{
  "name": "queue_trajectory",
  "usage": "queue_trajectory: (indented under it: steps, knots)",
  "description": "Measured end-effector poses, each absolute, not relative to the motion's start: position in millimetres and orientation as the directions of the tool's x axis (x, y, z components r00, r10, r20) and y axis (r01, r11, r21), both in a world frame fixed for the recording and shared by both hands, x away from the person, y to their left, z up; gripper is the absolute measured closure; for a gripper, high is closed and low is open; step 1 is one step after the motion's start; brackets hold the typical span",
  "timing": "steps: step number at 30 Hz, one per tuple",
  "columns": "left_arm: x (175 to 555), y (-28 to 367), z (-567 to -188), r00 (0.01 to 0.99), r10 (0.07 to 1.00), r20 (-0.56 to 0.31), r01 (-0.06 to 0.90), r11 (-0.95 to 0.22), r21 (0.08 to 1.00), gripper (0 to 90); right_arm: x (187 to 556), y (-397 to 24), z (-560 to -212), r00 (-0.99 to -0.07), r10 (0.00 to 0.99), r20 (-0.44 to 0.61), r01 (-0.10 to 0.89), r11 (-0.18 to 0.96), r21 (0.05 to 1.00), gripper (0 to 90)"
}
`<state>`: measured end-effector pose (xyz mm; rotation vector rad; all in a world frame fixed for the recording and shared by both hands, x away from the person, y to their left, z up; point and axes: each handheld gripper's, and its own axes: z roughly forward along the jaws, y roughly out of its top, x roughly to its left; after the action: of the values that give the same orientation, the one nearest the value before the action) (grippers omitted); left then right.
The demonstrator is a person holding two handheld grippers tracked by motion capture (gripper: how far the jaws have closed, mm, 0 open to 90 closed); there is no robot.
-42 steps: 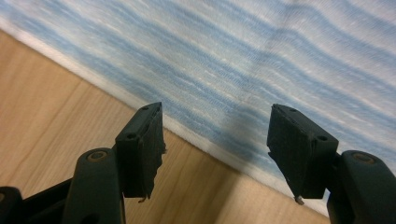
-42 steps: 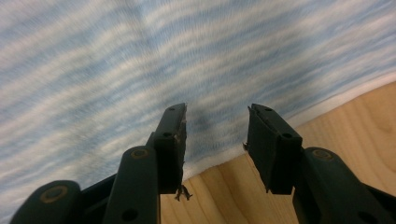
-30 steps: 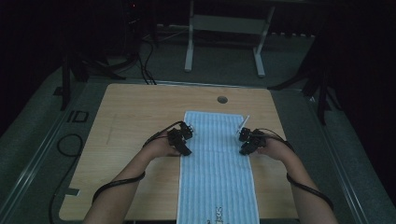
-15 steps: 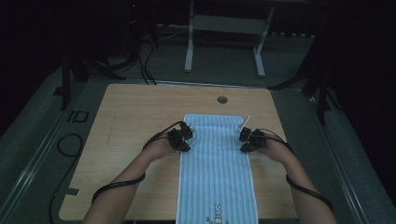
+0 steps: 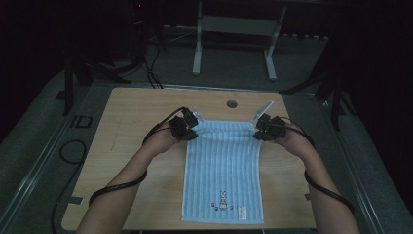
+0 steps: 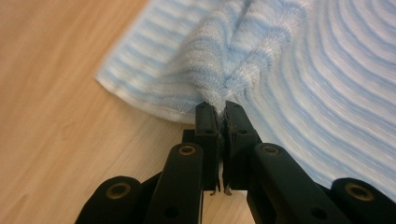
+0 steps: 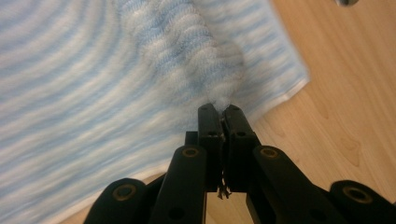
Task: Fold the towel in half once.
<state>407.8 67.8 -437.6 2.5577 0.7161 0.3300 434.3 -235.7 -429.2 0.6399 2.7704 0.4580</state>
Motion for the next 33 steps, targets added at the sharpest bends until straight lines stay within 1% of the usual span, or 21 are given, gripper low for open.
queue_trajectory:
  steps: [2, 8, 10, 13, 15, 17, 18, 21, 23, 25, 26, 27, 28, 29, 30, 31, 33]
  knots:
    - [394, 69, -436, 0.845, 0.520, 0.122, 0.403, -0.771, 0.492, 85.8, 424, -237, -425, -0.883, 0.436, -0.173, 0.351, 0.859, 0.373, 87.4]
    - [346, 73, -451, 0.866, 0.488, 0.107, 0.383, -0.786, 0.485, 85.5, 375, -237, -432, -0.907, 0.372, -0.196, 0.280, 0.882, 0.378, 87.2]
    - [332, 75, -460, 0.871, 0.479, 0.106, 0.376, -0.790, 0.485, 85.5, 358, -237, -439, -0.914, 0.357, -0.191, 0.264, 0.884, 0.385, 87.1]
    - [315, 79, -473, 0.875, 0.478, 0.081, 0.385, -0.786, 0.483, 85.2, 334, -237, -454, -0.926, 0.338, -0.170, 0.253, 0.886, 0.388, 86.9]
    - [305, 80, -481, 0.884, 0.462, 0.070, 0.381, -0.800, 0.464, 85.2, 322, -237, -465, -0.933, 0.328, -0.150, 0.250, 0.887, 0.387, 86.9]
    - [296, 81, -487, 0.890, 0.450, 0.070, 0.372, -0.806, 0.460, 84.6, 313, -236, -476, -0.938, 0.323, -0.123, 0.257, 0.890, 0.376, 86.6]
    - [292, 82, -489, 0.894, 0.446, 0.048, 0.376, -0.804, 0.460, 84.6, 310, -236, -481, -0.941, 0.316, -0.118, 0.254, 0.894, 0.368, 86.6]
    - [284, 82, -497, 0.901, 0.434, 0.027, 0.377, -0.810, 0.448, 83.3, 304, -237, -494, -0.945, 0.316, -0.081, 0.269, 0.895, 0.357, 86.2]
    - [281, 83, -504, 0.904, 0.428, 0.004, 0.386, -0.819, 0.425, 80.7, 303, -237, -501, -0.943, 0.329, -0.052, 0.291, 0.889, 0.353, 86.0]
    - [279, 84, -508, 0.905, 0.425, -0.011, 0.392, -0.825, 0.407, 77.7, 301, -235, -509, -0.947, 0.319, -0.027, 0.294, 0.901, 0.320, 82.4]
    - [278, 86, -509, 0.905, 0.424, -0.021, 0.397, -0.827, 0.398, 74.8, 300, -234, -512, -0.948, 0.318, -0.025, 0.297, 0.907, 0.300, 77.4]
    - [277, 88, -508, 0.906, 0.421, -0.027, 0.397, -0.829, 0.393, 69.9, 299, -234, -513, -0.950, 0.310, -0.020, 0.292, 0.913, 0.284, 74.2]
    - [276, 91, -505, 0.904, 0.427, -0.024, 0.401, -0.826, 0.395, 65.8, 297, -234, -510, -0.952, 0.306, -0.025, 0.287, 0.916, 0.281, 72.9]
    - [276, 94, -501, 0.902, 0.431, -0.018, 0.402, -0.824, 0.398, 63.2, 297, -236, -505, -0.950, 0.312, -0.026, 0.291, 0.910, 0.295, 69.6]
    - [275, 96, -497, 0.899, 0.438, -0.005, 0.402, -0.819, 0.408, 58.0, 297, -238, -498, -0.947, 0.320, -0.032, 0.293, 0.901, 0.319, 68.1]
    - [276, 98, -492, 0.893, 0.450, 0.005, 0.406, -0.810, 0.423, 56.3, 299, -240, -490, -0.942, 0.333, -0.041, 0.300, 0.889, 0.346, 68.2]
    - [277, 97, -485, 0.888, 0.460, 0.018, 0.403, -0.795, 0.453, 56.3, 302, -242, -476, -0.932, 0.361, -0.042, 0.316, 0.862, 0.397, 68.2]
